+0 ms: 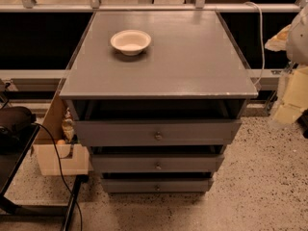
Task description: Open middle drawer
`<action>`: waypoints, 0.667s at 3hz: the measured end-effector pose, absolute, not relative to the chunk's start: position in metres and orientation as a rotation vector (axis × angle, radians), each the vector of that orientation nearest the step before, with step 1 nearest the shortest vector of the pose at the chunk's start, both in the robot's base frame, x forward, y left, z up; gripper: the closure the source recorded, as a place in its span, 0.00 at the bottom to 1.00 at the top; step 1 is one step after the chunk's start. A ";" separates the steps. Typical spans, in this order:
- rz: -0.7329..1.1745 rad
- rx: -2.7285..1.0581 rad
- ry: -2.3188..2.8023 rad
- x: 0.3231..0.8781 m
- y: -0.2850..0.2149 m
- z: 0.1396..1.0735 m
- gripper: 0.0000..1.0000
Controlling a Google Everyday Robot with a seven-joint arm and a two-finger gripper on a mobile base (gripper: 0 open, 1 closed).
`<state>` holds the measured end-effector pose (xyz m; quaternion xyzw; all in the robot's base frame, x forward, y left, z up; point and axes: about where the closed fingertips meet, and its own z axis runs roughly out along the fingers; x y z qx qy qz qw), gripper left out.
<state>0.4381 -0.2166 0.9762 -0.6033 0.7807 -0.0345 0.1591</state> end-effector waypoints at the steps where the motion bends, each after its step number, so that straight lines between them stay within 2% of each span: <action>1: -0.099 -1.725 2.232 0.438 -0.217 0.976 0.00; 2: -0.072 -1.709 2.233 0.435 -0.216 0.967 0.00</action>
Offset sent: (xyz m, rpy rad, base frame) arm -0.0067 -0.0007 -0.0267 0.0502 0.0331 -0.0125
